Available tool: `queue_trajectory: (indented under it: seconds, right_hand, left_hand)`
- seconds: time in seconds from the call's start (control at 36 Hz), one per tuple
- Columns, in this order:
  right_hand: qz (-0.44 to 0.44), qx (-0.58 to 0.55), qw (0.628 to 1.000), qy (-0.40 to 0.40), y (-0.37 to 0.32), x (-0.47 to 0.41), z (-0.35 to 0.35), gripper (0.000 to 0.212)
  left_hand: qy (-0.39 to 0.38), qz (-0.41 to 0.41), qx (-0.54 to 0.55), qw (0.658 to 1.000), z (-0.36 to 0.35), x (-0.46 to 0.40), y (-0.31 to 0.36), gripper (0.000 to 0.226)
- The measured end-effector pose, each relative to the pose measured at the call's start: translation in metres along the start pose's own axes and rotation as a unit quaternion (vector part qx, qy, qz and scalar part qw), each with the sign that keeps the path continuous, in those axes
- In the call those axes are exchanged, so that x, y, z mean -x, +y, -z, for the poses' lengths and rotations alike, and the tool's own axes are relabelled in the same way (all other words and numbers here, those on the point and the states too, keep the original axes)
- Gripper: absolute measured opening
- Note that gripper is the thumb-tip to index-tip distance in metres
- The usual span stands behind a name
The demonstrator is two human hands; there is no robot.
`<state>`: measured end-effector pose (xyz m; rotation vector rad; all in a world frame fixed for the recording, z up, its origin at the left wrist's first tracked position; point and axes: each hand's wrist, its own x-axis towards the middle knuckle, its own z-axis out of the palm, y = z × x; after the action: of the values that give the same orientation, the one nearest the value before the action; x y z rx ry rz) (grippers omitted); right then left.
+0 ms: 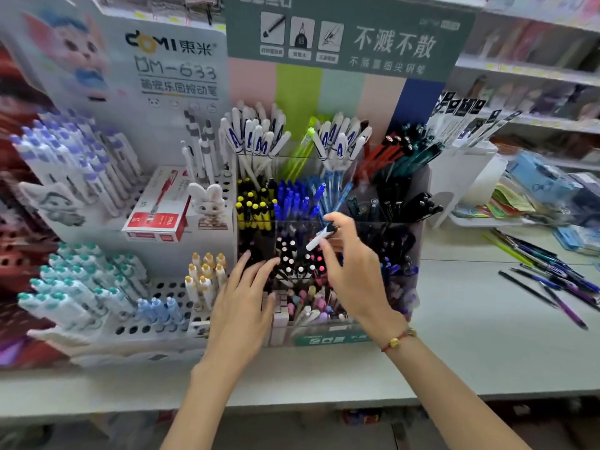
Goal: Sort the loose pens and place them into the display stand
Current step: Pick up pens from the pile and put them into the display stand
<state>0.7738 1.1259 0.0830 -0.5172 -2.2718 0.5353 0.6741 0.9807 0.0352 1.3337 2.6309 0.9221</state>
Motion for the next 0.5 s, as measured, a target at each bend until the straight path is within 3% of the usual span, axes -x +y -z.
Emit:
queue_trajectory:
  seconds: [0.11,0.22,0.31,0.42,0.5]
  right_hand:
    - [0.06,0.139,0.987,-0.048,-0.004,0.002,-0.026,0.027]
    - [0.075,0.185,0.98,0.001,-0.009,0.006,-0.041,0.022]
    - [0.039,0.187,0.981,-0.023,-0.005,0.004,-0.039,0.016]
    - [-0.075,0.187,0.979,-0.037,0.012,-0.01,-0.021,0.015]
    - [-0.072,0.158,0.981,-0.085,0.01,-0.011,-0.018,0.016]
  left_hand:
    - [-0.001,-0.003,0.008,1.0,0.002,0.0,0.0,0.057]
    - [0.02,-0.022,0.007,1.0,0.001,-0.004,-0.003,0.054]
    - [0.038,-0.037,-0.001,0.999,0.001,-0.009,-0.007,0.05]
    - [0.072,-0.06,-0.018,0.995,0.006,-0.02,-0.006,0.041]
    - [0.104,-0.079,-0.038,0.991,0.008,-0.027,-0.005,0.032]
